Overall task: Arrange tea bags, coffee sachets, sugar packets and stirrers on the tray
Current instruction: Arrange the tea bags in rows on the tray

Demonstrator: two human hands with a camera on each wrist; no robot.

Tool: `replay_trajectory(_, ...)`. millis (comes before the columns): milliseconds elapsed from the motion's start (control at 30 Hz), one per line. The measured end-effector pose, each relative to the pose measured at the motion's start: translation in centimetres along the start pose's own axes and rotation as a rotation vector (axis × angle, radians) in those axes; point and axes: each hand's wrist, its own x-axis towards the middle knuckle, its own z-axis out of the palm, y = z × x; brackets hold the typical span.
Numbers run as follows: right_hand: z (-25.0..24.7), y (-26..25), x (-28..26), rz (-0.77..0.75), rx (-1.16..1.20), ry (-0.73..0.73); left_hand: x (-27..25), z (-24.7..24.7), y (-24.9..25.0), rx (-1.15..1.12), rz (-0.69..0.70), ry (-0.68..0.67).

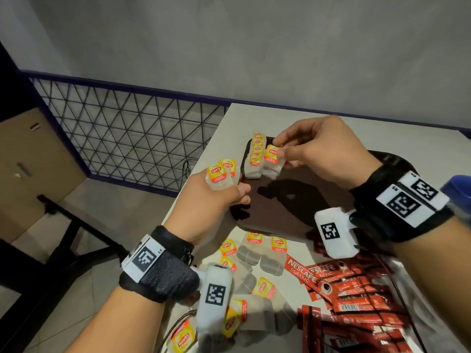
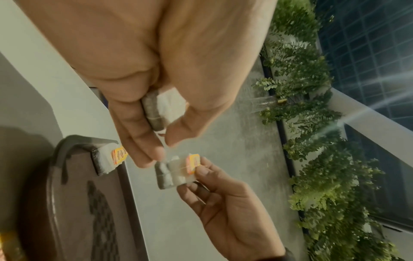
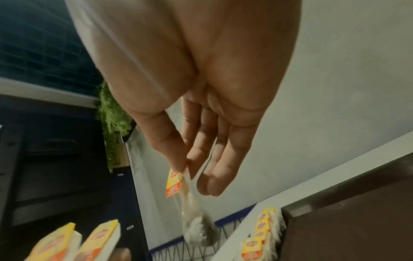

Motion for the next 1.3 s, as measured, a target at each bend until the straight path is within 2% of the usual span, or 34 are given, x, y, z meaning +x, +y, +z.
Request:
replay_trajectory(133,1.4,0.7,2.9,0.116,0.018,-0.095,0.8,-0.6,-0.1,0.002,-0.010,0.051)
replay_trajectory(233,2.7,1.4,4.1,0.194,0.050,-0.284,1.0,-0.7,0.1,-0.037,-0.010,0.063)
replay_trajectory(333,4.0,2.0,5.0,0.200,-0.086,-0.373,1.0,-0.6,0.1,-0.056,-0.013,0.055)
replay_trajectory(433,5.0,2.8,6.3,0.153,-0.228,-0.289,1.2,-0.7,-0.3,-0.045,-0.031,0.047)
replay_trajectory(567,5.4,4.0,8.0,0.165,-0.247,-0.199,1.4,-0.8,-0.8,-0.040,-0.041,0.029)
replay_trajectory(700,5.5,4.4,8.7,0.143,-0.324,-0.174,1.5,-0.7,-1.0,-0.045,-0.034,0.013)
replay_trajectory(1167,5.2,4.8,8.8,0.114,-0.352,-0.160,1.3,-0.6,-0.5,-0.100,-0.068,-0.010)
replay_trajectory(1300,4.7,3.7,7.9,0.053,-0.361,-0.093,1.0,-0.3,-0.4,-0.132,-0.068,-0.038)
